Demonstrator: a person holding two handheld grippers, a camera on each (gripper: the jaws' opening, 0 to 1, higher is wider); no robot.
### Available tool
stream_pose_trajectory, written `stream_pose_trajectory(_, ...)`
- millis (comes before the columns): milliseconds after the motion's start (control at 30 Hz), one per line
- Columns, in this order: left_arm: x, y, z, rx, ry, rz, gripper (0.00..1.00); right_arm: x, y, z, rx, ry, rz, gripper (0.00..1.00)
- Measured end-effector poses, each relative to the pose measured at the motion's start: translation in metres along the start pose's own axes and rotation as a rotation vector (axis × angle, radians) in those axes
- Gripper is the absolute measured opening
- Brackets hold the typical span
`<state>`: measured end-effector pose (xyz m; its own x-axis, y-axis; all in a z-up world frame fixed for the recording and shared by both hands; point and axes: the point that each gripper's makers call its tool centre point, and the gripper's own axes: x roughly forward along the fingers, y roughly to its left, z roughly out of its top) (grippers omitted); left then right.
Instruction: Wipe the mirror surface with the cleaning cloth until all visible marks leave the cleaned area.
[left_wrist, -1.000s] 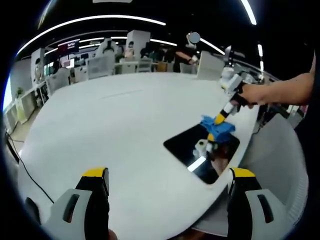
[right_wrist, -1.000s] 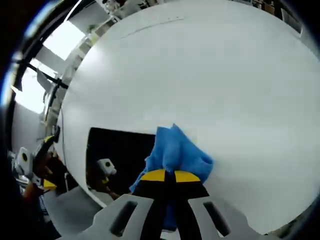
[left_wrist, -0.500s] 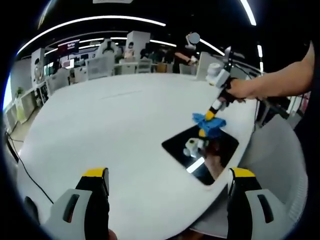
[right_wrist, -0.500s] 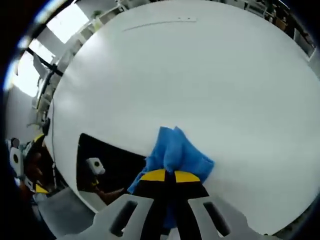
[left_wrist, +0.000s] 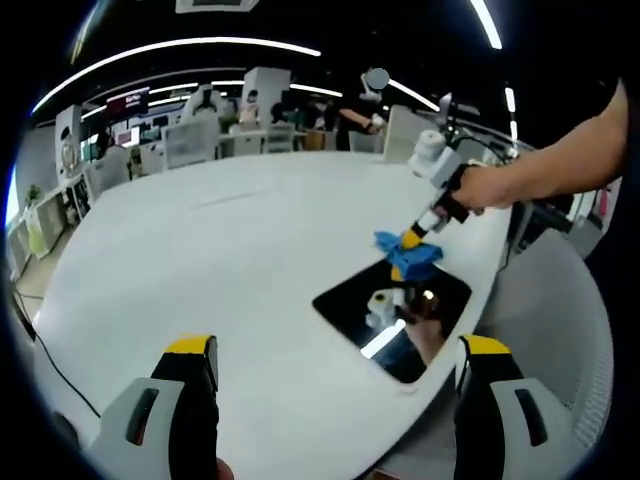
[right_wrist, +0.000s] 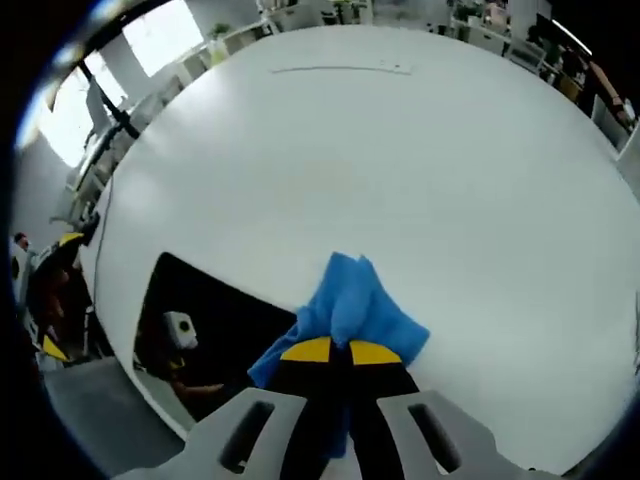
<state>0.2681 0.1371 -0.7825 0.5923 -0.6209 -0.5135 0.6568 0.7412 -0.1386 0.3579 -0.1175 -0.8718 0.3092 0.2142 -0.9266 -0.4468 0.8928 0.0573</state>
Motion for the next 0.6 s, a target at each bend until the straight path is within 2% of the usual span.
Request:
stream_pose_trajectory(33,0.0,0.0,0.0,0.008,0.003,-0.006,0.99,0.0,0.0,0.002,-0.031,-0.001,0.015,0.0)
stream_pose_trajectory(133,0.001,0.003,-0.001,0.023,0.014,-0.009,0.99,-0.012,-0.002,0.002,0.068,-0.001,0.043,0.0)
stream_pose_trajectory(200,-0.001,0.006,0.005,0.019,0.0,-0.003,0.99,-0.02,-0.005,0.013,0.062,-0.069,0.043,0.0)
stream_pose_trajectory(333,0.0,0.007,0.004,0.02,-0.001,-0.004,0.99,-0.042,-0.011,0.02,0.055,-0.115,0.055,0.0)
stream_pose_trajectory(400,0.0,0.007,0.001,0.02,0.007,-0.005,0.99,-0.056,-0.018,0.02,0.05,-0.135,0.056,0.0)
stream_pose_trajectory(500,0.0,0.006,0.0,0.009,0.0,-0.007,0.99,-0.072,-0.039,0.015,0.038,-0.146,0.024,0.01)
stream_pose_trajectory(600,0.002,0.008,-0.004,0.006,0.008,-0.004,0.99,-0.076,-0.058,0.005,0.057,-0.132,-0.005,0.01)
